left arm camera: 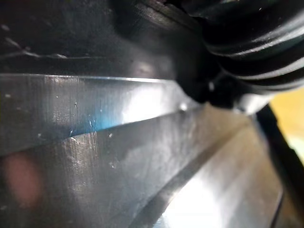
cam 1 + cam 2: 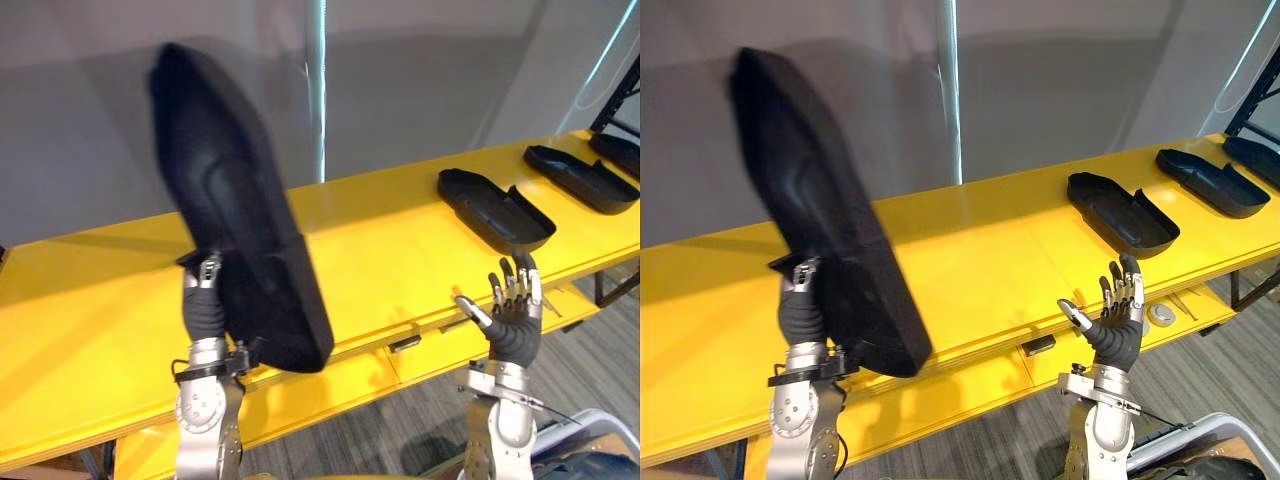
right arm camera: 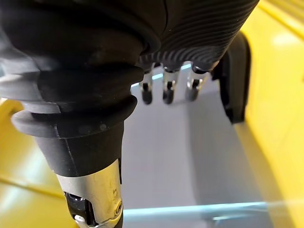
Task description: Walk over and take plastic housings, then place them on the shelf
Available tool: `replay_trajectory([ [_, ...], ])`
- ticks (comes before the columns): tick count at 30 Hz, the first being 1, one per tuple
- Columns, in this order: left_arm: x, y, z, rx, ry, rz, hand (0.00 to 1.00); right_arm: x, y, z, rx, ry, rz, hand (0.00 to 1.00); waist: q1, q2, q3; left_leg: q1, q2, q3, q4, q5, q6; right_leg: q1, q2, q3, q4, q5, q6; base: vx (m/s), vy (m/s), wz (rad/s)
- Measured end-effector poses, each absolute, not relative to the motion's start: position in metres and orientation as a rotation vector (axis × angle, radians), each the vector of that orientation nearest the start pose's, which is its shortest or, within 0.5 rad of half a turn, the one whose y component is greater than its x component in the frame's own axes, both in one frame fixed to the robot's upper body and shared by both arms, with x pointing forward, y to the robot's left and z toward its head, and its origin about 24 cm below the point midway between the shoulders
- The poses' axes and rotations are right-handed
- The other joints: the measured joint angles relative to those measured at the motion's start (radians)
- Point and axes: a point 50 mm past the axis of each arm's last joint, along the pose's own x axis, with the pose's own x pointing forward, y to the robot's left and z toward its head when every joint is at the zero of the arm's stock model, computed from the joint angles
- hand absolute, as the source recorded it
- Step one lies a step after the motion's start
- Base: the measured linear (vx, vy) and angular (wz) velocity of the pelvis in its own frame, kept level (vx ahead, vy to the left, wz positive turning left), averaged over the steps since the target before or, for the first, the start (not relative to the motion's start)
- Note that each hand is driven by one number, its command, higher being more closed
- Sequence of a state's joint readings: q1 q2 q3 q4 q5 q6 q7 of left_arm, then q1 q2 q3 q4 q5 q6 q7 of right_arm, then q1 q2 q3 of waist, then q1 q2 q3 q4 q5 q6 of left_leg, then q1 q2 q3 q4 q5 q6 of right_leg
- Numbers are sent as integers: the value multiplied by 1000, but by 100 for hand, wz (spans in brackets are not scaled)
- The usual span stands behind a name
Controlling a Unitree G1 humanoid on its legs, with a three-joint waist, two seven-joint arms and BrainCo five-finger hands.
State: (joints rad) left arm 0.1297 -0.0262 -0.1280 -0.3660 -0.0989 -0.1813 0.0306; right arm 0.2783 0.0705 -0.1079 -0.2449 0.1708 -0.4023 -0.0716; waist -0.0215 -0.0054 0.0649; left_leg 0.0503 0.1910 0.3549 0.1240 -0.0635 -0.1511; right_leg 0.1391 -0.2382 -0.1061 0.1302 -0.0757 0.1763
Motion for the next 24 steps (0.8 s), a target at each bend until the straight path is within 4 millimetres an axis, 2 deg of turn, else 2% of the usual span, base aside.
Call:
replay_trajectory([
  [3, 236, 109, 113, -131, -343, -151, 100, 186, -187, 92, 135, -457, -272, 0, -24, -1, 0, 29, 0, 40, -40, 18, -4, -17, 3, 19, 1, 0, 0, -44, -24, -34],
  [7, 267, 97, 91, -41, -138, -143, 100, 184, -181, 109, 114, -527, -199, 0, -62, -9, 3, 61, -2, 96, -70, 32, -6, -37, 4, 59, -3, 1, 2, -64, -9, -40],
  [8, 275, 95, 82, -16, -65, -123, 100, 184, -179, 112, 107, -540, -174, 0, -81, -9, 4, 74, -4, 107, -88, 41, -8, -37, 6, 63, -5, 1, 2, -80, -23, -31],
  [10, 290, 98, 67, 35, 46, -61, 100, 183, -177, 118, 89, -566, -123, 0, -105, -5, 3, 89, -5, 140, -118, 55, -12, -53, 13, 89, -9, 1, 2, -79, -26, -37],
  [12, 300, 101, 63, 59, 93, -14, 100, 182, -177, 121, 76, -577, -101, 0, -113, -4, 3, 90, -7, 150, -135, 68, -13, -62, 15, 95, -17, 1, 2, -56, -38, -19],
  [15, 315, 111, 60, 68, 159, 79, 100, 181, -178, 126, 49, -599, -54, 0, -142, 6, 5, 96, -8, 156, -163, 95, -13, -76, 22, 106, -17, 4, 8, -37, -30, -6],
  [19, 326, 129, 54, 68, 252, 175, 100, 182, -174, 128, 42, -602, 26, 0, -159, 27, 7, 107, -8, 180, -189, 108, -16, -85, 30, 123, -17, 4, 9, -61, -16, -14],
  [24, 342, 142, 57, 99, 325, 279, 100, 185, -166, 128, 55, -591, 94, 0, -181, 41, 14, 103, -9, 184, -203, 130, -15, -103, 35, 135, -17, 2, 12, -32, -21, -2],
])
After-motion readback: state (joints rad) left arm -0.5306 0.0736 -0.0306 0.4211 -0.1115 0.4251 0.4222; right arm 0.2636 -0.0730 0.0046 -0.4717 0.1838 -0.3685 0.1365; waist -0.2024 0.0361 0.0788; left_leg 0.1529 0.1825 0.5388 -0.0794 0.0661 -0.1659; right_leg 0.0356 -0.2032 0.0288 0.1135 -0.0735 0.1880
